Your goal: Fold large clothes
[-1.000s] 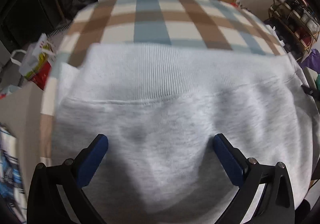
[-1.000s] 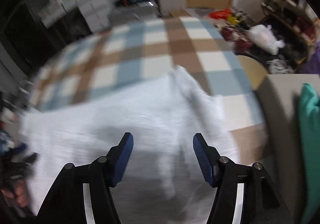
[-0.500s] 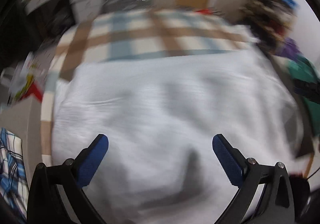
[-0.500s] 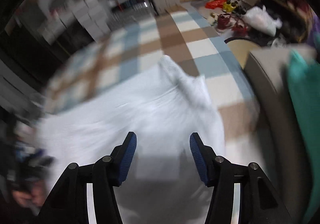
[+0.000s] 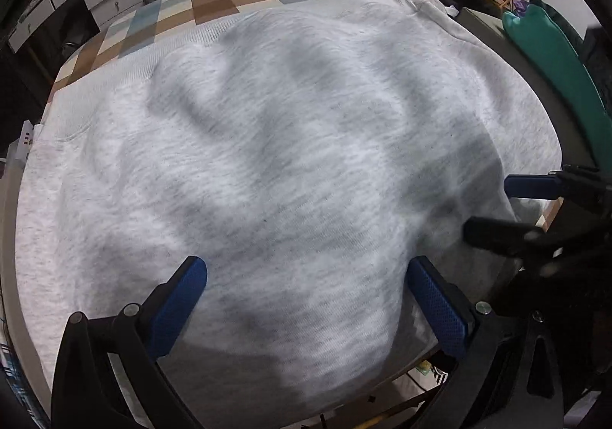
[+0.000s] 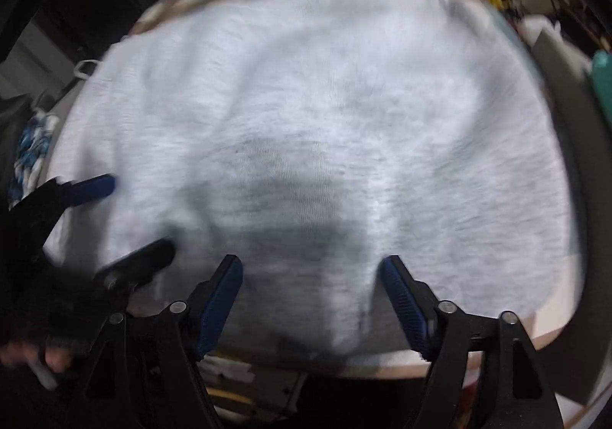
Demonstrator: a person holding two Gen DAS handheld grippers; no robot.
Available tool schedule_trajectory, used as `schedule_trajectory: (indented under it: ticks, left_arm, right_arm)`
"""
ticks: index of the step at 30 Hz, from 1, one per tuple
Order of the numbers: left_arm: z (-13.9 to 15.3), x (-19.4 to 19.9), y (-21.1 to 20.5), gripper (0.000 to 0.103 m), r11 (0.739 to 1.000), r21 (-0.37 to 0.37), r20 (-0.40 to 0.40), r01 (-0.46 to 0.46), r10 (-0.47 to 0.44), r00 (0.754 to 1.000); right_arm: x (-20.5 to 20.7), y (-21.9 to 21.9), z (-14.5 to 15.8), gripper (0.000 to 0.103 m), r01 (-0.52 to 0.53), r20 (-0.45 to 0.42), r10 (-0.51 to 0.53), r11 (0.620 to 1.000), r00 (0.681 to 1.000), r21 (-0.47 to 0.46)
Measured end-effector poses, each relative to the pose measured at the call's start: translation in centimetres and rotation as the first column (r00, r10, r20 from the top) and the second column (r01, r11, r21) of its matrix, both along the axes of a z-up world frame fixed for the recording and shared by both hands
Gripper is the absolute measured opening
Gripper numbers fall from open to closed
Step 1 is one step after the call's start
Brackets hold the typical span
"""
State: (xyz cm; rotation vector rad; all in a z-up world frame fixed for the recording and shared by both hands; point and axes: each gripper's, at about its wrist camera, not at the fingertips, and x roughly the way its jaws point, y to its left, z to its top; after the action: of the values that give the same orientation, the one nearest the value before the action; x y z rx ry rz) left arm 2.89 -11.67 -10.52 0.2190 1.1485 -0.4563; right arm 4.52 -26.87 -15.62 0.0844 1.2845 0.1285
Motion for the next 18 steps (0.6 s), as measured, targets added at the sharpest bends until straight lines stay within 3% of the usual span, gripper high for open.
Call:
schedule_trajectory:
  ticks: [2, 5, 7, 9, 13, 14, 18]
  left_arm:
    - [0.8, -0.3, 0.2, 0.102, 1.000, -0.007, 0.000, -0.002, 0.002, 1.000]
    - [2.6, -0.5, -0.2, 0.102, 1.000, 0.006, 0.055, 0.013, -0.014, 0.998]
    - [2.8, -0.4, -1.3, 0.102, 0.999, 0.037, 0.092, 0.037, -0.041, 0.995]
    - [2.2, 0.2, -2.1, 0.102, 0.997, 0.057, 0.089, 0.052, -0.057, 0.994]
    - [1.3, 1.5, -2.8, 0.102, 0.998, 0.048, 0.059, 0.046, -0.049, 0.997]
    - [1.2, 1.8, -2.8, 0.102, 0.998, 0.049, 0.056, 0.049, -0.052, 0.997]
    - [0.8, 2.1, -2.3, 0.102, 0.998, 0.032, 0.020, 0.048, -0.049, 0.999]
  right_arm:
    - [0.1, -1.4, 1.0, 0.077, 0.036, -0.025, -0.034, 0.994, 0.999, 0.101]
    - [-3.1, -7.4, 3.5, 0.076, 0.183, 0.005, -0.202, 0.899, 0.979, 0.398]
    - [-5.3, -10.7, 3.4, 0.085, 0.267, 0.018, -0.306, 0.855, 0.952, 0.444]
    - [-7.3, -13.6, 1.6, 0.085, 0.342, -0.021, -0.386, 0.790, 0.922, 0.509]
    - [-8.6, -15.6, -2.4, 0.085, 0.429, -0.139, -0.458, 0.627, 0.878, 0.650]
    - [-8.2, -15.4, -3.0, 0.085, 0.419, -0.138, -0.456, 0.602, 0.879, 0.679]
    - [-6.5, -13.7, -3.5, 0.085, 0.381, -0.128, -0.432, 0.572, 0.893, 0.726]
